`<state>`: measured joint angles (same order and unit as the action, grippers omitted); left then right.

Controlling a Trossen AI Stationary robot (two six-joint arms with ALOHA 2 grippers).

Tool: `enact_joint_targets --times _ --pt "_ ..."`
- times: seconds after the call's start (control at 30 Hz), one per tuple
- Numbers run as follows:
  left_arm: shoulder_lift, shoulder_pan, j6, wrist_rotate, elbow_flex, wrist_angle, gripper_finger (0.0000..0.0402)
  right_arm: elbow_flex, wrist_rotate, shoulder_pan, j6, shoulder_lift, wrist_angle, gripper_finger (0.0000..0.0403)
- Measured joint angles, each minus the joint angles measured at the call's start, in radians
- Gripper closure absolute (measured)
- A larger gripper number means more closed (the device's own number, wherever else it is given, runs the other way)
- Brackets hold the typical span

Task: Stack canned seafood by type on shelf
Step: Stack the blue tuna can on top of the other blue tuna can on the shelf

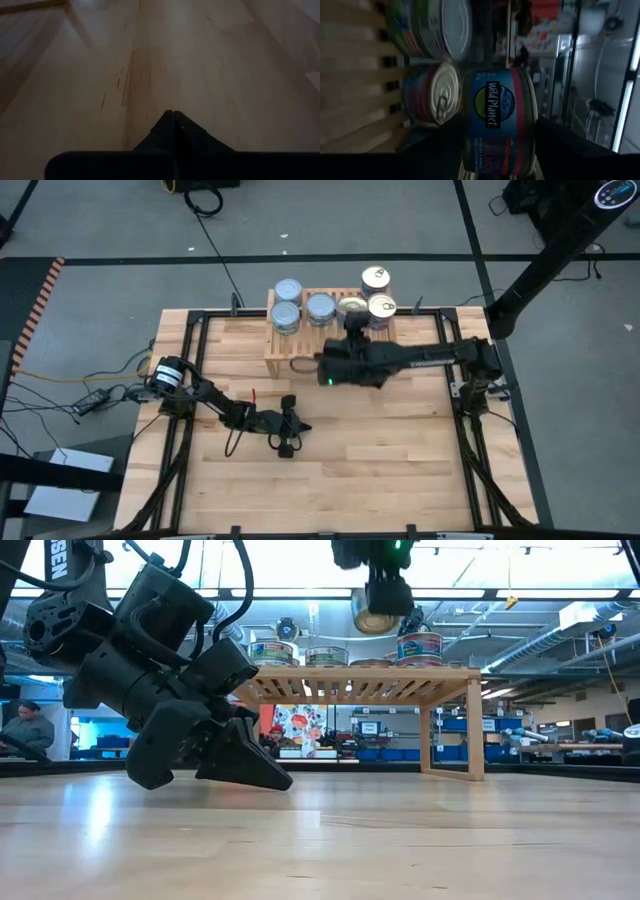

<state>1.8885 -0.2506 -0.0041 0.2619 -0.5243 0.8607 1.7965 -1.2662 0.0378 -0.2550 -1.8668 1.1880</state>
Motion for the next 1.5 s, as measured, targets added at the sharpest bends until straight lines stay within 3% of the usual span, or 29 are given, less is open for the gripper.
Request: enact_joint_targets --times 0.3,0.53,1.0,1.33,1.5 --pt "0.0 0.0 0.0 0.0 0.0 0.0 0.0398 -0.026 0.08 -0.161 -0.165 0.0 -0.148 0.0193" --pt "0.0 0.0 0.0 0.0 0.0 0.0 0.0398 -0.026 0.167 -0.218 -0.171 0.0 -0.185 0.0179" --pt "0.0 0.0 0.0 0.0 0.0 0.0 0.0398 -0.026 0.293 -0.238 -0.168 0.0 -0.222 0.0158" --pt "0.0 0.0 0.0 0.0 0.0 0.0 0.0398 -0.026 0.326 -0.24 -0.167 0.0 -0.222 0.0094" --pt "0.0 0.0 0.0 0.0 -0.001 0.0 0.0398 -0.026 0.367 -0.262 -0.163 0.0 -0.225 0.0081"
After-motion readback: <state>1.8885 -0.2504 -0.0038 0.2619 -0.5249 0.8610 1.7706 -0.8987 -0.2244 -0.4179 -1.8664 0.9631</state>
